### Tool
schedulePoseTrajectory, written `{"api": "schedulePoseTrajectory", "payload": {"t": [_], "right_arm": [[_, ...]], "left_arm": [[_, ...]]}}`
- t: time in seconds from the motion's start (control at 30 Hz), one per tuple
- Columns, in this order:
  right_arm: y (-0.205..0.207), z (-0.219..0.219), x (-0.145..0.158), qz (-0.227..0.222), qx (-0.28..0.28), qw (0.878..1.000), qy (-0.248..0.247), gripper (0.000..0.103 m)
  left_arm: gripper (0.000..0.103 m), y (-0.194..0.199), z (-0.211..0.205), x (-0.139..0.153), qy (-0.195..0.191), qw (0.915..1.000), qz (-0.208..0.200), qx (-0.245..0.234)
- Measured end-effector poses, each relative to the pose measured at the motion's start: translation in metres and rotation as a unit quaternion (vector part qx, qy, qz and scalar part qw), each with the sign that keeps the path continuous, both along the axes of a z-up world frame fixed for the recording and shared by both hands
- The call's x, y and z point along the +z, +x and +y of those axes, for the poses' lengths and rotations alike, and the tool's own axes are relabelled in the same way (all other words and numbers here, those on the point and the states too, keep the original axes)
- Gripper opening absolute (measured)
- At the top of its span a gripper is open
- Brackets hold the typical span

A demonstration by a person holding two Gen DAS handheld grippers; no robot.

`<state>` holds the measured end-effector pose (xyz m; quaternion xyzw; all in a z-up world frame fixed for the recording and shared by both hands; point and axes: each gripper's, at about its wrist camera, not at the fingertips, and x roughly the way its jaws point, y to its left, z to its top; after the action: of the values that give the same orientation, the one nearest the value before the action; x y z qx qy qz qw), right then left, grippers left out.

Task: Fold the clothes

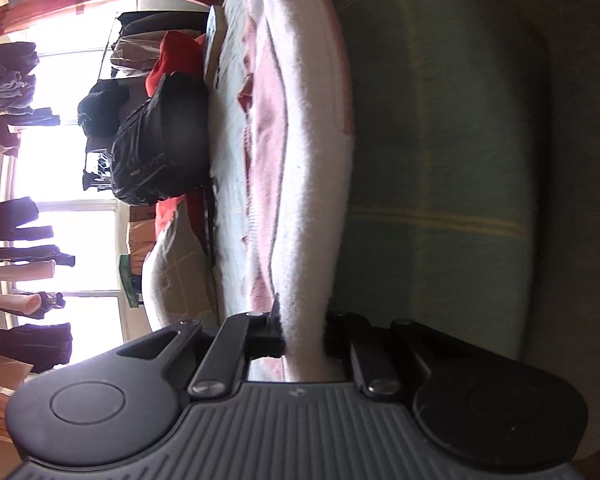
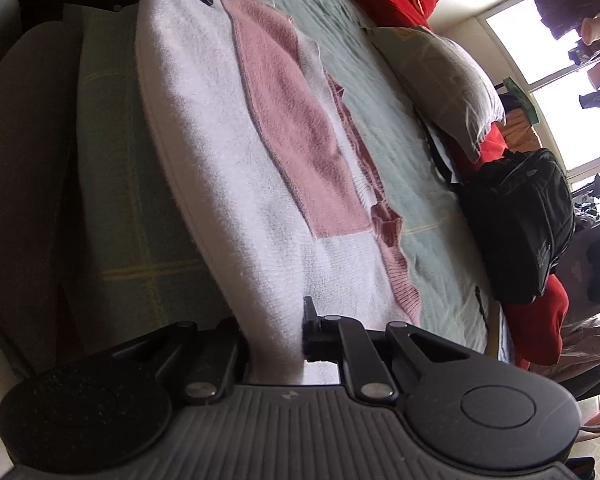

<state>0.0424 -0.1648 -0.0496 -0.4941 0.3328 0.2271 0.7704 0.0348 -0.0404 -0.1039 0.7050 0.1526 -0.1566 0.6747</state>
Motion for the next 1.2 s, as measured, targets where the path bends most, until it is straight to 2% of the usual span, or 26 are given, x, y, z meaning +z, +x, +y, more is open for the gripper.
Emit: {"api": "schedulePoseTrajectory", "payload": {"t": [0.07, 0.13, 0.17, 0.2, 0.3, 0.43, 0.5, 0.53, 0.57, 0.63, 0.7, 0.73, 0.8, 0.93, 1.03, 1.07, 1.17, 1.2], "right_arm": [[0.002, -0.002, -0.005, 0.012, -0.003, 1.000, 0.008, 0.013], [0.001, -0.005, -0.009, 0.026, -0.005, 0.999, 0.022, 0.019], [0.001, -0.008, -0.010, 0.032, -0.004, 0.999, 0.035, 0.026], [-0.001, -0.011, -0.009, 0.038, -0.003, 0.998, 0.048, 0.030], [-0.005, -0.026, 0.001, 0.052, -0.003, 0.995, 0.090, 0.032], [-0.008, -0.055, 0.028, 0.093, -0.009, 0.980, 0.176, 0.037], [-0.015, -0.067, 0.044, 0.100, 0.000, 0.973, 0.207, 0.051], [-0.019, -0.072, 0.052, 0.096, 0.004, 0.971, 0.217, 0.053], [-0.023, -0.078, 0.060, 0.091, 0.008, 0.969, 0.227, 0.054], [-0.025, -0.087, 0.075, 0.078, 0.006, 0.961, 0.264, 0.056], [-0.017, -0.093, 0.082, 0.070, -0.015, 0.951, 0.302, 0.061], [-0.012, -0.094, 0.082, 0.067, -0.029, 0.946, 0.317, 0.061], [0.001, -0.090, 0.068, 0.070, -0.056, 0.943, 0.321, 0.061], [0.012, -0.080, 0.019, 0.124, -0.092, 0.940, 0.305, 0.061], [0.011, -0.083, -0.007, 0.137, -0.116, 0.939, 0.294, 0.062], [0.010, -0.085, -0.009, 0.137, -0.120, 0.937, 0.299, 0.062], [0.008, -0.086, 0.007, 0.118, -0.117, 0.936, 0.312, 0.066], [0.011, -0.084, 0.012, 0.109, -0.112, 0.935, 0.318, 0.069]], "left_arm": [[0.008, 0.001, 0.000, -0.002, 0.003, 1.0000, 0.000, 0.002], [0.012, 0.004, -0.001, -0.003, -0.001, 1.0000, 0.006, 0.007], [0.013, 0.002, 0.000, -0.001, -0.006, 0.9999, 0.013, 0.008], [0.017, 0.000, 0.001, 0.000, -0.011, 0.9997, 0.022, 0.009], [0.017, -0.019, 0.009, 0.012, -0.036, 0.9967, 0.073, 0.008], [0.017, -0.029, 0.025, 0.049, -0.112, 0.9862, 0.113, 0.045], [0.017, -0.026, 0.030, 0.071, -0.156, 0.9803, 0.106, 0.058], [0.017, -0.022, 0.032, 0.082, -0.178, 0.9772, 0.098, 0.061], [0.018, -0.017, 0.031, 0.092, -0.202, 0.9727, 0.093, 0.066], [0.026, -0.003, 0.026, 0.108, -0.259, 0.9584, 0.095, 0.072], [0.037, -0.004, 0.028, 0.099, -0.296, 0.9445, 0.113, 0.086], [0.038, -0.006, 0.029, 0.093, -0.313, 0.9372, 0.123, 0.093], [0.039, -0.010, 0.031, 0.082, -0.346, 0.9212, 0.143, 0.108], [0.041, -0.020, 0.042, 0.052, -0.396, 0.8867, 0.186, 0.149], [0.047, -0.022, 0.063, 0.028, -0.399, 0.8734, 0.202, 0.194], [0.049, -0.023, 0.070, 0.028, -0.411, 0.8656, 0.203, 0.201], [0.050, -0.020, 0.080, 0.045, -0.430, 0.8547, 0.202, 0.211], [0.053, -0.018, 0.079, 0.053, -0.434, 0.8549, 0.194, 0.208]]}}
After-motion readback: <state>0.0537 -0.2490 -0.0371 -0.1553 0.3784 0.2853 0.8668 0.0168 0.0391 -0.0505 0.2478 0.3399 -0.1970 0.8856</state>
